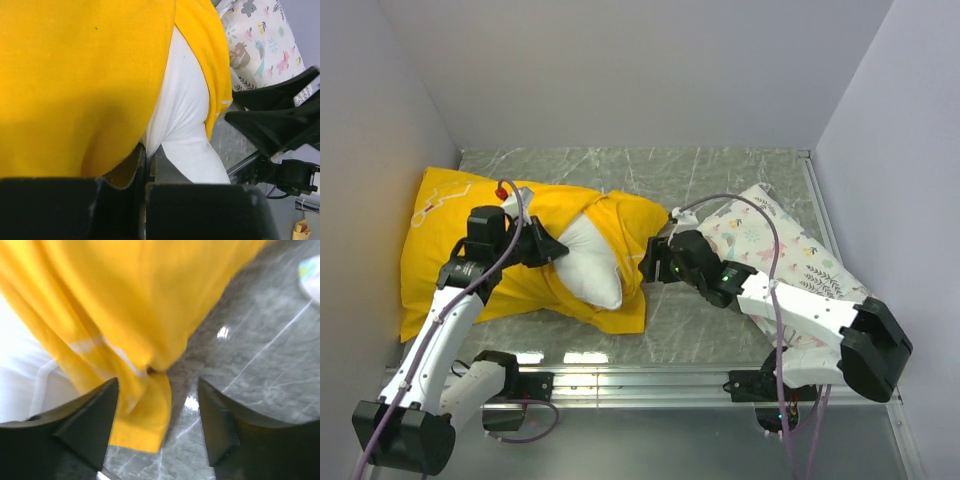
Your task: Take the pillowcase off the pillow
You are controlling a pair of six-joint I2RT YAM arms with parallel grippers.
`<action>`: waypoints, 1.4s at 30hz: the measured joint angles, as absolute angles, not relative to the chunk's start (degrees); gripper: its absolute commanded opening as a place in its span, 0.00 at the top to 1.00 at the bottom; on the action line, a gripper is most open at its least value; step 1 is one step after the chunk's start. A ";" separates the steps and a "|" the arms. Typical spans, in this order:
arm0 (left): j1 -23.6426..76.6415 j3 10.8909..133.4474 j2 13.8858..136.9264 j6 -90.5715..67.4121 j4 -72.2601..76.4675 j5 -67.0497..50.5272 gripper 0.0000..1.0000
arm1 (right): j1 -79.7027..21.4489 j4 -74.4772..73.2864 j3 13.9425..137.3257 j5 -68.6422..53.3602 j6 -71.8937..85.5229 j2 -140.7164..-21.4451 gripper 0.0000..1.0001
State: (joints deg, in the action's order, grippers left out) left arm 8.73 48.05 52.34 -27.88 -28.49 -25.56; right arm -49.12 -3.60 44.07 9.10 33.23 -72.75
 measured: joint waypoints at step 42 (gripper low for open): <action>12.84 51.64 44.49 -26.15 -39.46 -21.12 0.60 | -35.40 -4.49 63.00 -4.32 29.89 -101.49 1.00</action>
State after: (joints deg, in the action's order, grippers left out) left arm 12.84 51.64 44.49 -26.15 -39.46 -21.12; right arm -35.40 -4.49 63.00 -4.32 29.89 -101.49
